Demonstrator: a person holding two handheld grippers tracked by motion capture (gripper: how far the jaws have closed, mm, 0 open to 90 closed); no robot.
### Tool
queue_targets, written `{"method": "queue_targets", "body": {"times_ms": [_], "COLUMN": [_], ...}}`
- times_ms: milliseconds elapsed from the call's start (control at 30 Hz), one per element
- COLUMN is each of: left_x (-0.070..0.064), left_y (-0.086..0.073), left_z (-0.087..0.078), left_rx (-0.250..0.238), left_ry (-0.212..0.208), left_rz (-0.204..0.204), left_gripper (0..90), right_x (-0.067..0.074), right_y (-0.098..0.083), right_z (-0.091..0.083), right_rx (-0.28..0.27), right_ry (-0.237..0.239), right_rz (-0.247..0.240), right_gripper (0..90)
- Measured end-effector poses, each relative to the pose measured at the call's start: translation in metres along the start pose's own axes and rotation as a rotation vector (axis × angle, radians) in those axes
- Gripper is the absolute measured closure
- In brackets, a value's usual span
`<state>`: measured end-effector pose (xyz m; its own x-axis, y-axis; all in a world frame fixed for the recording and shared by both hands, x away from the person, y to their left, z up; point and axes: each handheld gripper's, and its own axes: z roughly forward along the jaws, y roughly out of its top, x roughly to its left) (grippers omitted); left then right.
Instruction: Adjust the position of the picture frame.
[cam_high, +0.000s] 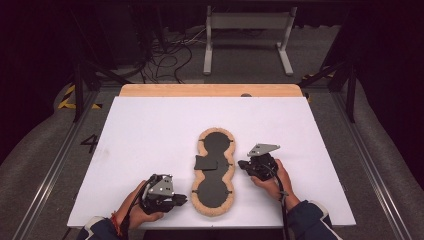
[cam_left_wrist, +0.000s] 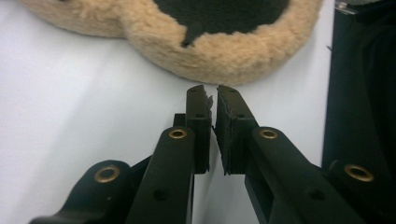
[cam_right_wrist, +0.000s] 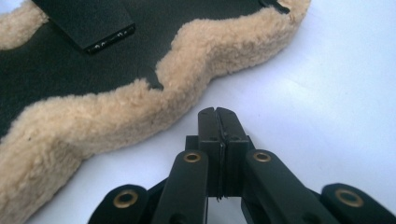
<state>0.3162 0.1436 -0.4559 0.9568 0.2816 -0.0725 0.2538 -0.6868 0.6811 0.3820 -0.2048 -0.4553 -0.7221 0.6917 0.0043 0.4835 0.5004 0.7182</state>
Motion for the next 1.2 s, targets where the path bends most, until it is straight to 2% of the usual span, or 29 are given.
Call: {"method": "queue_targets", "body": {"times_ms": [133, 233, 533, 600, 733, 933, 1033, 1200], "left_x": [0.007, 0.007, 0.007, 0.007, 0.002, -0.005, -0.006, -0.003], "left_y": [-0.001, -0.001, 0.009, 0.01, 0.018, 0.028, 0.028, 0.028], "left_z": [0.004, 0.005, 0.014, 0.015, 0.023, 0.033, 0.034, 0.034], "left_rx": [0.005, -0.004, -0.002, -0.005, -0.001, 0.002, -0.005, -0.01], "left_ry": [0.018, 0.012, -0.029, -0.039, -0.059, -0.073, -0.075, -0.084], "left_rz": [-0.018, -0.026, 0.017, 0.013, 0.059, 0.096, 0.093, 0.086], "left_gripper": [82.4, 81.9, 80.7, 80.7, 82.2, 82.0, 82.0, 82.2], "right_x": [-0.001, -0.001, 0.003, 0.005, 0.009, 0.012, 0.011, 0.009], "right_y": [-0.003, -0.003, -0.009, -0.011, -0.017, -0.02, -0.019, -0.018], "right_z": [-0.004, -0.005, -0.01, -0.012, -0.019, -0.022, -0.022, -0.02], "right_rx": [0.006, 0.015, 0.004, 0.007, 0.015, 0.011, 0.018, 0.011], "right_ry": [-0.001, -0.01, -0.01, -0.014, -0.026, -0.02, -0.017, -0.014], "right_rz": [0.009, 0.014, 0.018, 0.018, -0.002, -0.001, -0.007, 0.008], "right_gripper": [90.0, 90.0, 89.7, 89.5, 88.5, 88.6, 88.7, 88.9]}}
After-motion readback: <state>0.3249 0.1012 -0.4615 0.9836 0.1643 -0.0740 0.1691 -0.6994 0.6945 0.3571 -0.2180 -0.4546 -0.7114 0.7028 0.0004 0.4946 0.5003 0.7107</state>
